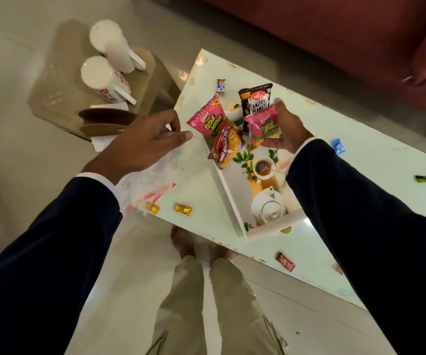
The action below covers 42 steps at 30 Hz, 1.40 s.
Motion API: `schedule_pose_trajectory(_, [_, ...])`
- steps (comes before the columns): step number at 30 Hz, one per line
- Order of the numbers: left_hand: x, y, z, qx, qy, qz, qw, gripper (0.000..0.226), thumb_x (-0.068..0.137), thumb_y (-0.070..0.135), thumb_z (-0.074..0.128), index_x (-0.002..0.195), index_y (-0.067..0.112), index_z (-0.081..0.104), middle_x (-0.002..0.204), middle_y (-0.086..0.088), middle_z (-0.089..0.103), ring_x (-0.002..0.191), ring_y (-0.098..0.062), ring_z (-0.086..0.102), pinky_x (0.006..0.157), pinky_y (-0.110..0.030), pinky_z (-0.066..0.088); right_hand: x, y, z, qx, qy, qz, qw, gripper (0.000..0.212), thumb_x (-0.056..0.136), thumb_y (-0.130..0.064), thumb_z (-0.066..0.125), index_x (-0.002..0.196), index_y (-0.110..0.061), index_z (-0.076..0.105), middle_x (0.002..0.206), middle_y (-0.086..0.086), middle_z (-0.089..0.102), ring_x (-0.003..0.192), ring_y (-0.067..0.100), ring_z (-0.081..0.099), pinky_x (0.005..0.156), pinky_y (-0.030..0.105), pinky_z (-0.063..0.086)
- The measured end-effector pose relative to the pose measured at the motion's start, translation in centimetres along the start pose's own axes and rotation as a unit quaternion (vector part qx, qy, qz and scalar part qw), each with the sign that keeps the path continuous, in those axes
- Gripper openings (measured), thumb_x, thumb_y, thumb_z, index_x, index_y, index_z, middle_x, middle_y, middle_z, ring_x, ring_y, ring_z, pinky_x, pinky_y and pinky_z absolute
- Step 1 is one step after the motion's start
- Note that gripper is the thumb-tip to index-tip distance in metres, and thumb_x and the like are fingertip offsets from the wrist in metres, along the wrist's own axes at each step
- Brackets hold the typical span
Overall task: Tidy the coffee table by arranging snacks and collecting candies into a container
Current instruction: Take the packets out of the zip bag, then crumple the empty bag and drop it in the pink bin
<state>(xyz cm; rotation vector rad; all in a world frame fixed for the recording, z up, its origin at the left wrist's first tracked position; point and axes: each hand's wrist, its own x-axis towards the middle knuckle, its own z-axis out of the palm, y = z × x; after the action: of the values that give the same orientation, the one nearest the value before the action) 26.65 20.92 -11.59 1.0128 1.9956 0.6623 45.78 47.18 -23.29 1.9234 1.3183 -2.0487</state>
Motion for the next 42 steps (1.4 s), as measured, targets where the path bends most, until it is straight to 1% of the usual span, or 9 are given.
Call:
schedule_pose_trajectory(7, [0.3,0.9,0.0,-0.081,0.008,-0.004,0.997,0.024,0.098,0.044,0.06,0.074,0.044,0.055,0.079,0.03,0.07,0.071,0.007,0.066,0.055,-0.008,0.045,0.1,2.5,-0.6,-0.068,0.068,-0.032,0.995,0.063,0.092,-0.049,0.065,0.134,-0.005,0.047,0.129,0.013,0.061,0.092,0.029,0.072,0.056,0.033,0.061])
schedule_pose_trajectory(11, [-0.2,1.4,-0.4,-0.221,0.075,-0.031,0.972,0.022,0.097,0.031,0.066,0.081,0.021,0.055,0.07,0.002,0.061,0.066,-0.02,0.054,0.055,-0.029,0.042,-4.0,3.3,0.7,-0.111,0.128,-0.117,0.979,0.066,0.089,-0.053,0.064,0.136,-0.012,0.045,0.133,0.008,0.051,0.11,0.023,0.063,0.071,0.034,0.059])
schedule_pose_trajectory(17, [-3.1,3.9,-0.9,-0.468,0.21,-0.006,0.858,0.009,0.098,0.019,0.059,0.09,0.019,0.056,0.073,0.013,0.056,0.066,-0.005,0.051,0.062,-0.019,0.044,-18.4,6.5,5.0,-0.14,-0.223,-0.227,0.938,0.097,0.069,-0.063,0.075,0.152,-0.036,0.034,0.152,-0.016,0.044,0.14,0.002,0.039,0.112,0.028,0.035])
schedule_pose_trajectory(22, [-4.6,7.2,2.0,-0.517,0.34,-0.12,0.777,0.033,0.099,0.024,0.064,0.126,0.015,0.049,0.093,0.012,0.068,0.073,0.001,0.067,0.068,-0.02,0.056,-25.1,9.2,8.6,-0.184,-0.28,-0.2,0.921,0.126,0.056,-0.061,0.09,0.142,-0.072,-0.002,0.147,-0.051,0.017,0.137,-0.024,0.023,0.113,0.011,0.028])
schedule_pose_trajectory(26, [-6.9,9.2,3.7,-0.546,0.257,-0.117,0.789,0.043,0.097,0.007,0.066,0.133,0.018,0.046,0.111,-0.003,0.065,0.096,-0.018,0.065,0.082,-0.035,0.057,-27.1,10.2,8.8,-0.255,-0.099,-0.222,0.936,0.09,0.076,-0.047,0.084,0.149,-0.017,0.042,0.143,-0.004,0.057,0.129,0.013,0.056,0.108,0.03,0.045])
schedule_pose_trajectory(29, [-8.8,10.0,2.3,-0.463,0.163,-0.035,0.871,0.057,0.089,0.005,0.073,0.136,0.021,0.044,0.134,-0.018,0.055,0.122,-0.033,0.057,0.103,-0.047,0.052,-28.0,9.9,6.9,-0.277,0.02,-0.245,0.929,0.044,0.088,-0.023,0.072,0.127,-0.007,0.062,0.12,0.013,0.071,0.115,0.031,0.065,0.094,0.035,0.051])
schedule_pose_trajectory(33, [-11.3,10.3,-1.0,-0.152,0.068,0.059,0.984,0.086,0.084,0.011,0.081,0.148,0.03,0.028,0.16,-0.01,0.03,0.147,-0.025,0.034,0.119,-0.051,0.035,-29.7,8.9,3.5,-0.328,0.106,-0.215,0.914,0.041,0.091,-0.019,0.061,0.131,-0.011,0.057,0.128,0.013,0.065,0.12,0.036,0.06,0.092,0.04,0.049])
schedule_pose_trajectory(38, [-13.8,13.2,-2.3,0.159,0.011,0.276,0.948,0.099,0.075,0.052,0.078,0.157,0.031,0.025,0.167,0.002,0.02,0.154,-0.02,0.017,0.122,-0.043,0.014,-33.0,8.2,0.6,-0.444,0.129,-0.233,0.856,0.046,0.089,-0.016,0.056,0.135,-0.023,0.054,0.131,0.005,0.063,0.119,0.034,0.061,0.087,0.04,0.051])
schedule_pose_trajectory(42, [-14.5,15.2,0.8,0.178,-0.158,0.189,0.953,0.113,0.062,0.066,0.083,0.152,0.052,0.016,0.159,0.008,0.037,0.143,-0.021,0.038,0.117,-0.046,0.032,-37.5,6.9,-0.5,-0.437,0.103,-0.362,0.817,0.052,0.087,0.001,0.055,0.13,-0.026,0.064,0.125,0.001,0.069,0.112,0.026,0.065,0.083,0.039,0.056])
